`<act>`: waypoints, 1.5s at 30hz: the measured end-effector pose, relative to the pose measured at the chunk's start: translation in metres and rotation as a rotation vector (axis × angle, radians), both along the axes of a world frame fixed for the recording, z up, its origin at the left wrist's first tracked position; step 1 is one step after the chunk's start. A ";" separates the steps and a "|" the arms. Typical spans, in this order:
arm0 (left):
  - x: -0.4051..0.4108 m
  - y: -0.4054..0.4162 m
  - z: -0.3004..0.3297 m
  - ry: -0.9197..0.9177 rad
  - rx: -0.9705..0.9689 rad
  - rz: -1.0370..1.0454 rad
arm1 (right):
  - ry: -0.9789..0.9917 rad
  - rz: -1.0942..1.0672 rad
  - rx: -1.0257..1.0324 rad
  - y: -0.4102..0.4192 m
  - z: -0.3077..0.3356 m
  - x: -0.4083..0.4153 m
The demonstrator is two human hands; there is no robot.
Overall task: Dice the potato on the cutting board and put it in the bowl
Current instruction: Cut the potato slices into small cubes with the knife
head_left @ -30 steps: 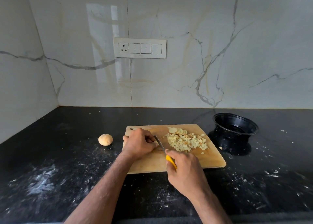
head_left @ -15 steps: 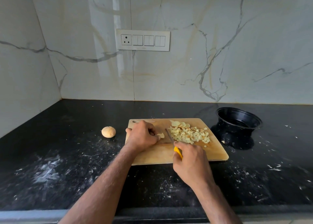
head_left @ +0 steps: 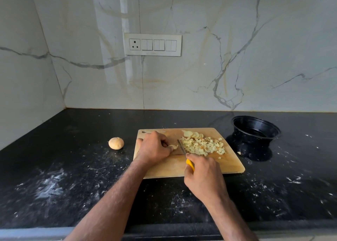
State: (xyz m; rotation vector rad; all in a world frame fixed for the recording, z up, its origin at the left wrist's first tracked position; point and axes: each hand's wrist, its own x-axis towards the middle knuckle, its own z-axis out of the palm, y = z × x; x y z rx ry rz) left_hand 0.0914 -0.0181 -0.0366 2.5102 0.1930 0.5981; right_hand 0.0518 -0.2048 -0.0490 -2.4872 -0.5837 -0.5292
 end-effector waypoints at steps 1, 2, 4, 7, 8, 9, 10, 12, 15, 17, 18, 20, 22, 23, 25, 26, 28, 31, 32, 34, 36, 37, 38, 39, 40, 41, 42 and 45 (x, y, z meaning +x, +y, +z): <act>0.000 0.000 -0.001 -0.004 0.001 0.000 | 0.003 0.001 0.009 0.000 0.000 0.000; 0.001 0.001 -0.001 -0.006 -0.001 -0.001 | 0.004 0.009 0.013 0.000 0.000 0.000; 0.001 0.001 -0.001 0.001 -0.009 -0.008 | 0.001 0.036 0.005 0.001 0.000 -0.001; 0.000 0.001 0.000 0.007 -0.015 -0.003 | 0.009 0.070 -0.010 0.002 -0.001 -0.002; 0.000 0.001 0.000 0.006 -0.013 0.004 | 0.009 0.077 -0.015 0.002 -0.002 -0.002; 0.000 0.000 0.000 0.005 -0.012 0.008 | 0.008 0.083 -0.017 0.002 -0.002 -0.002; 0.000 0.000 0.000 0.006 -0.012 0.010 | 0.007 0.088 -0.020 0.002 -0.003 -0.002; -0.001 -0.001 0.000 0.012 -0.016 0.012 | 0.001 0.093 -0.028 0.003 -0.003 -0.001; -0.001 -0.002 0.000 0.021 -0.017 0.013 | -0.009 0.092 -0.054 0.003 0.000 0.000; -0.001 -0.002 0.001 0.027 -0.020 0.007 | -0.001 0.102 -0.074 0.003 0.002 0.001; -0.001 -0.002 0.001 0.035 -0.024 0.002 | 0.011 0.111 -0.079 0.003 0.004 0.001; 0.000 -0.002 0.001 0.052 -0.035 -0.011 | 0.034 0.127 -0.089 0.004 0.007 0.002; 0.000 -0.001 0.002 0.064 -0.041 -0.018 | 0.043 0.131 -0.109 0.006 0.009 0.004; 0.000 -0.001 0.002 0.069 -0.040 -0.022 | 0.040 0.129 -0.120 0.007 0.010 0.005; 0.000 -0.001 0.002 0.075 -0.039 -0.034 | 0.033 0.122 -0.124 0.010 0.010 0.007; 0.000 -0.001 0.002 0.077 -0.040 -0.040 | 0.038 0.117 -0.121 0.010 0.011 0.007; 0.000 -0.001 0.003 0.075 -0.042 -0.044 | 0.055 0.102 -0.122 0.012 0.012 0.007; -0.001 -0.002 0.002 0.067 -0.048 -0.040 | 0.046 0.074 -0.139 0.014 0.015 0.011; -0.001 -0.002 0.002 0.064 -0.054 -0.039 | 0.045 0.071 -0.136 0.015 0.016 0.012; -0.002 -0.003 0.001 0.054 -0.065 -0.021 | 0.033 0.067 -0.115 0.017 0.016 0.013; -0.001 -0.004 0.000 0.040 -0.061 0.015 | 0.013 0.051 -0.076 0.019 0.013 0.010; 0.000 -0.004 -0.001 0.037 -0.050 0.035 | 0.001 0.038 -0.064 0.019 0.011 0.009; 0.001 -0.004 -0.001 0.038 -0.038 0.050 | -0.010 0.025 -0.055 0.020 0.009 0.007; 0.001 -0.004 -0.001 0.041 -0.031 0.055 | -0.018 0.018 -0.042 0.019 0.008 0.007; 0.001 -0.003 -0.001 0.045 -0.033 0.049 | -0.024 0.017 -0.026 0.019 0.007 0.007; 0.001 -0.002 -0.001 0.047 -0.040 0.034 | -0.026 0.021 -0.010 0.018 0.006 0.007; 0.000 0.000 -0.001 0.045 -0.053 0.011 | -0.030 0.028 0.005 0.017 0.005 0.007; -0.002 0.004 0.001 0.025 -0.079 -0.047 | -0.049 0.044 0.031 0.015 0.004 0.007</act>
